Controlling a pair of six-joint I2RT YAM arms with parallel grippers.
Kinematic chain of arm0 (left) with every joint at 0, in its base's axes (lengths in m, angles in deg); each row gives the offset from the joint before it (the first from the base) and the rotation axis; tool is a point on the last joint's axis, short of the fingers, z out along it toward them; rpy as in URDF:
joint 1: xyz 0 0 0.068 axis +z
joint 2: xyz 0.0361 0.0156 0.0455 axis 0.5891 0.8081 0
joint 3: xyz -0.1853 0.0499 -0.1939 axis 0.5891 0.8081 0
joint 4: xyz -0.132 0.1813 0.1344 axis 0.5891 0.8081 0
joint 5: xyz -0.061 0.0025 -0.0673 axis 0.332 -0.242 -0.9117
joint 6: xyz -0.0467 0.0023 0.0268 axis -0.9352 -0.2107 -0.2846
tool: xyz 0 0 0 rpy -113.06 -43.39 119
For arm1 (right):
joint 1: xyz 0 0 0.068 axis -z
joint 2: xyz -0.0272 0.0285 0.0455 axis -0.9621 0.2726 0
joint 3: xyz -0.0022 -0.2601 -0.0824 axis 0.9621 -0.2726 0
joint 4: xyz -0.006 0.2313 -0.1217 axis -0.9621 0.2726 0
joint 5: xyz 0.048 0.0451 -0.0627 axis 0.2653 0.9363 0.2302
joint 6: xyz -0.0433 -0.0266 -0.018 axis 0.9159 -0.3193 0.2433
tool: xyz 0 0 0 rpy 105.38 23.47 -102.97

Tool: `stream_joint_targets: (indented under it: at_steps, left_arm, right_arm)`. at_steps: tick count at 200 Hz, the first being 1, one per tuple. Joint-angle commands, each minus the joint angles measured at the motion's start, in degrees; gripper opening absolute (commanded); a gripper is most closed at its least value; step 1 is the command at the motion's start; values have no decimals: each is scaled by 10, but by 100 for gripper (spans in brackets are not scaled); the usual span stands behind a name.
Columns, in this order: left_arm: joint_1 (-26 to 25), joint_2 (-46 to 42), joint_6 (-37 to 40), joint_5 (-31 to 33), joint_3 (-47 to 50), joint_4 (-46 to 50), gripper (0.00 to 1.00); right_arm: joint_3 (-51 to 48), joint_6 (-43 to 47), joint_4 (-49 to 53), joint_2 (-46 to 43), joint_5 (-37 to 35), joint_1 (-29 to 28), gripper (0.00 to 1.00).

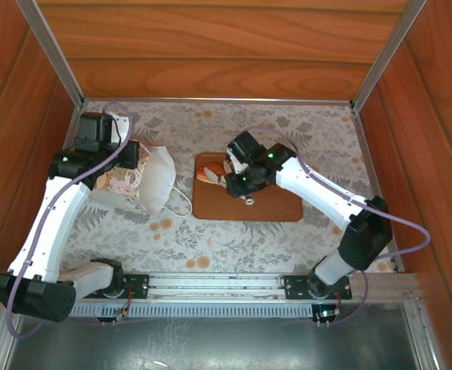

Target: Take the fake bread out of the paper bag

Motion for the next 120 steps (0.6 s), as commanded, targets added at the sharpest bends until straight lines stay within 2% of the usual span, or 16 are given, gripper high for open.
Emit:
stream_joint_targets:
  at_steps: [1,64,120]
  left_arm:
    - [-4,-6,-22,9,10,-6,0]
    - [-4,-32,-48,15,27,-9,0]
    - [-4,-36,-47,14,21,-11,0]
  right_arm:
    - [-12,-4,-52,-37,11,6,47]
    - [-29,-12,-80,-75,43,8,47]
    - [-24,-29,-81,-90,40,9,47]
